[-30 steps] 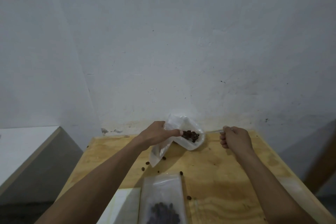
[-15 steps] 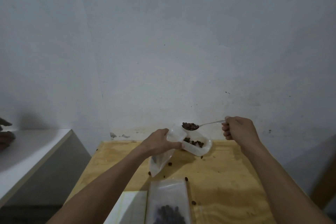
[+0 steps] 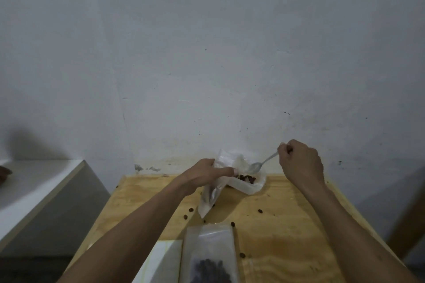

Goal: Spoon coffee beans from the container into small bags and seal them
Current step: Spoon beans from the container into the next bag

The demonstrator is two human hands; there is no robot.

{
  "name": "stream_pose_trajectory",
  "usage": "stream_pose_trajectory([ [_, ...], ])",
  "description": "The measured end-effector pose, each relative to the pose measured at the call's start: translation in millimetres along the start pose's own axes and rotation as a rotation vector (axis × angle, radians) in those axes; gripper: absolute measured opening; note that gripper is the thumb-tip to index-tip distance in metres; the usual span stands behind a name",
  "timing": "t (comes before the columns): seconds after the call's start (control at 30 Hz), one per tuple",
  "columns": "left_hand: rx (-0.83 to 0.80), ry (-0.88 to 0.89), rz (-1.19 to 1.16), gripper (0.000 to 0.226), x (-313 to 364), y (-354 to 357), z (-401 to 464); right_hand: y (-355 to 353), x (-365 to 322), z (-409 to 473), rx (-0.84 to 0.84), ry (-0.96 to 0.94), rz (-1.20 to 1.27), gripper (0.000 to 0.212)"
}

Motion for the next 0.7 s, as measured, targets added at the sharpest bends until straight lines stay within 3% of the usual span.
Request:
stream_pose_trajectory([
  [0.1, 0.002, -0.042, -0.006, 0.054, 0.9, 6.2, 10.5, 22.9, 20.0, -5.4, -0.045, 0.04, -0.075, 0.045],
  [0.2, 0.031, -0.013, -0.029, 0.037, 14.9, 11.3, 13.9, 43.4, 42.8, -9.9, -0.074, 0.141, -0.047, 0.044],
  [0.43, 0.009, 0.023, 0.052, 0.045, 21.4, 10.6, 16.0, 72.0, 90.2, -38.7, -0.092, 0.532, 0.408, 0.04],
  [0.7, 0.06, 0.028, 0.212, 0.057, -6.4, -0.5, 10.3, 58.2, 89.6, -34.2, -0.073, 0.546, 0.607, 0.035],
])
Point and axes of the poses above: each hand's wrist, its own z-axis towards the middle knuckle, its own y-axis out of the palm, x = y × z, the point moved 7 cm from there along z, towards the middle knuckle, and after that the axes turned 4 degrees about z, right-handed, at the moved point
